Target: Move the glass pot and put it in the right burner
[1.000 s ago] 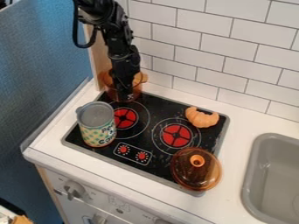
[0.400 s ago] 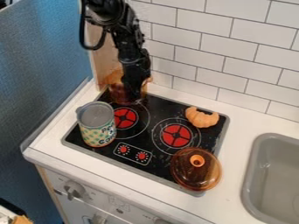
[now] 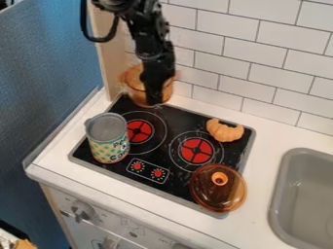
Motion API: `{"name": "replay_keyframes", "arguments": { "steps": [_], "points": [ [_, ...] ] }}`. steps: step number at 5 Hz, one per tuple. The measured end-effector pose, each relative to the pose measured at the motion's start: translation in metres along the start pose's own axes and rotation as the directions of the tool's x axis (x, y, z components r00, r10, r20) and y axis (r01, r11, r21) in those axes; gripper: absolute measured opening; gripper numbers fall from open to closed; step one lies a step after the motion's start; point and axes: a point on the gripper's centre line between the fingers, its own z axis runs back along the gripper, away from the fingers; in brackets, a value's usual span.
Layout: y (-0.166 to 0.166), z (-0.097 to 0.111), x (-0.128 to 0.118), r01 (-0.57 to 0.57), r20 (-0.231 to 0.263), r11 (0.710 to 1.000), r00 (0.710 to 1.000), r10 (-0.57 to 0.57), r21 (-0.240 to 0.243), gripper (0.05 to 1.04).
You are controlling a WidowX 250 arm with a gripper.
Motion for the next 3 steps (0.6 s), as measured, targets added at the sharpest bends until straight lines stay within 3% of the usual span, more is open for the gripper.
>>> {"name": "replay_keyframes", "arguments": {
  "steps": [1,3],
  "points": [
    [-0.038,0.007,0.013,0.107,0.012,0.994,0.994,-0.107,-0.009,0.079],
    [-0.110,-0.002,0.017,0.240,0.025,0.967,0.971,-0.238,-0.089,0.079]
  ]
}}
